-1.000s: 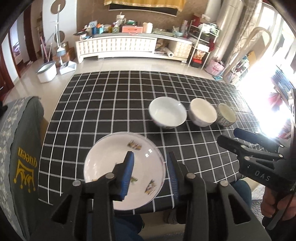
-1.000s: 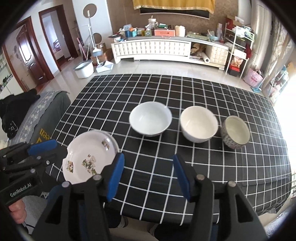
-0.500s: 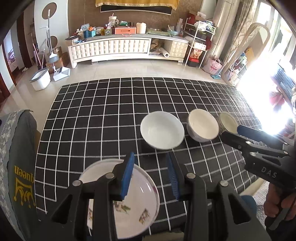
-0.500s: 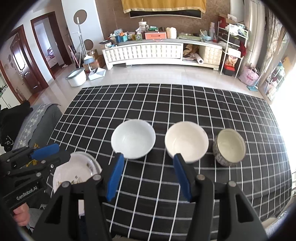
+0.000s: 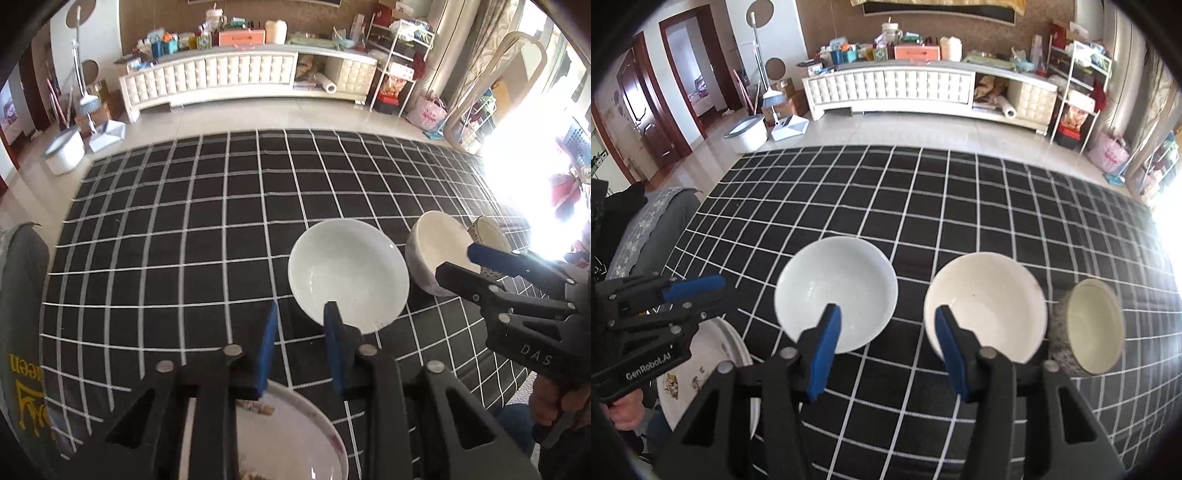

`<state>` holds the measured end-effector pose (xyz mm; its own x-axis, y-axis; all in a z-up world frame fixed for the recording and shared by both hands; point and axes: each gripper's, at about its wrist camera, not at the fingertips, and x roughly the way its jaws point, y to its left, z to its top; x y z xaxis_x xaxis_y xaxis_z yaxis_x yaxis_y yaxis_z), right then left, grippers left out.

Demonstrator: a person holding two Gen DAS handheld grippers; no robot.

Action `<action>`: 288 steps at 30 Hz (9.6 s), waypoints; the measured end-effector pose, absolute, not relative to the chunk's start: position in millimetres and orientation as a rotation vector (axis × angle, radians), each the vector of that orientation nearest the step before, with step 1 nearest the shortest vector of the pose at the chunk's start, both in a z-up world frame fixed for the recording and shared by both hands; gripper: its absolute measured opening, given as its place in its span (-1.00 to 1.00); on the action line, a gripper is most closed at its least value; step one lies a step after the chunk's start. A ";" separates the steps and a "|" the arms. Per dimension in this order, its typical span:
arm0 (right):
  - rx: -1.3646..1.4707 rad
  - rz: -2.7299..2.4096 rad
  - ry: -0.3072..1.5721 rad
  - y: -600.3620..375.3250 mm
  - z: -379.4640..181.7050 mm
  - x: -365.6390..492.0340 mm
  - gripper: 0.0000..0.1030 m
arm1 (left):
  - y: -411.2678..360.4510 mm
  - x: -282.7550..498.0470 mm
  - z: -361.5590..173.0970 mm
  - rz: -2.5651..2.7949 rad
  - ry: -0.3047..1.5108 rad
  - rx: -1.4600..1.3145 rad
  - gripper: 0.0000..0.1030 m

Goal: Organize plates and bowls
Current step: 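Move the right tool to the rim of the plain white bowl, then grip the plain white bowl rim with the right tool and lift, then carry the plain white bowl over the plate stack with the right tool, then lower the white bowl onto the plates and open the right tool, then move the right tool to the cream bowl and grip its rim, then lift the cream bowl and carry it over the white bowl, then lower the cream bowl into the white bowl and open the right tool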

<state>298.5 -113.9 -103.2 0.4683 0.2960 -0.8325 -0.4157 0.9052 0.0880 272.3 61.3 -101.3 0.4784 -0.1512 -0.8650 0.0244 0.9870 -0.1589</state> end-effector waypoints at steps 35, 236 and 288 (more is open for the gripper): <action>-0.175 0.455 1.048 -101.7 -147.7 326.2 -0.80 | 66.0 311.7 -150.7 -0.155 1.144 -0.172 -0.85; 0.107 0.264 1.317 -223.6 -103.6 342.9 -0.85 | -55.6 353.5 -121.8 -0.215 1.298 -0.077 -0.91; 0.126 0.357 1.437 -154.1 -135.9 214.2 -0.84 | 6.4 168.9 -125.1 -0.156 1.343 -0.114 -0.91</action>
